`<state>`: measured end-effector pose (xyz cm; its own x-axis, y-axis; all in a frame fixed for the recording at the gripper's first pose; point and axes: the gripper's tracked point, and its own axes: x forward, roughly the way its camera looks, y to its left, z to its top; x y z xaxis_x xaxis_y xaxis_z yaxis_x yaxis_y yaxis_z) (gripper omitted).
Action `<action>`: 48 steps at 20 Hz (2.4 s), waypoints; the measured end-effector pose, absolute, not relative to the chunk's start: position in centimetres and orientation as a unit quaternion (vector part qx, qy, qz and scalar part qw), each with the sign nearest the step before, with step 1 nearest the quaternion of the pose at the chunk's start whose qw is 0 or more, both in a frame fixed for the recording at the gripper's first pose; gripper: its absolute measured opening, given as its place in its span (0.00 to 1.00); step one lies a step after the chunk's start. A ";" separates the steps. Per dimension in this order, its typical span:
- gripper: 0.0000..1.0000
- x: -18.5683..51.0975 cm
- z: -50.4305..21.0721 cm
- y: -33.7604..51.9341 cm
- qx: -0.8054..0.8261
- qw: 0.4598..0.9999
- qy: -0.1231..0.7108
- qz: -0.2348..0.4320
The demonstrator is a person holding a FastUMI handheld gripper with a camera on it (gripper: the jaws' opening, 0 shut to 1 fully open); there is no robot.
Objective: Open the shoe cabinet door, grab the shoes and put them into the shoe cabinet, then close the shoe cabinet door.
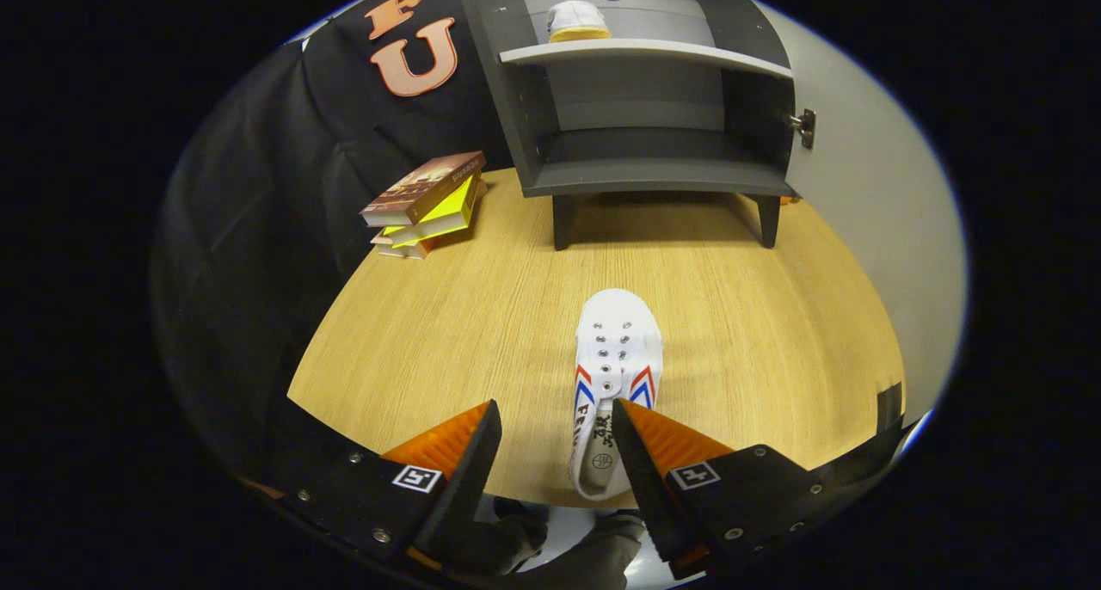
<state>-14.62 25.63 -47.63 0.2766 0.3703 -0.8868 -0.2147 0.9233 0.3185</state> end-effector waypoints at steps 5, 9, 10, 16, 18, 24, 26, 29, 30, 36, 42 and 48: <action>0.78 -15.9 -51.9 25.9 0.061 0.787 0.596 0.146; 0.67 -15.8 -54.0 26.2 0.076 0.799 0.586 0.107; 0.65 -15.5 -54.4 26.2 0.085 0.805 0.580 0.091; 0.33 -14.3 -56.4 25.5 0.081 0.830 0.551 0.032; 0.17 -14.4 -56.4 26.0 0.090 0.822 0.560 0.043; 0.01 -11.8 -53.3 25.0 0.088 0.823 0.558 0.053; 0.01 -10.9 -51.8 24.5 0.094 0.828 0.549 0.059; 0.01 -10.0 -49.4 23.6 0.104 0.830 0.544 0.072; 0.01 -9.5 -48.5 23.1 0.102 0.834 0.537 0.076; 0.01 -5.1 -42.6 19.9 0.081 0.859 0.499 0.084; 0.01 0.8 -35.5 17.8 0.089 0.884 0.450 0.095; 0.01 6.8 -29.9 16.4 0.057 0.903 0.413 0.103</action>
<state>6.76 16.38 -29.91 0.6375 0.2329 -0.7344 -0.1380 0.9723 0.1886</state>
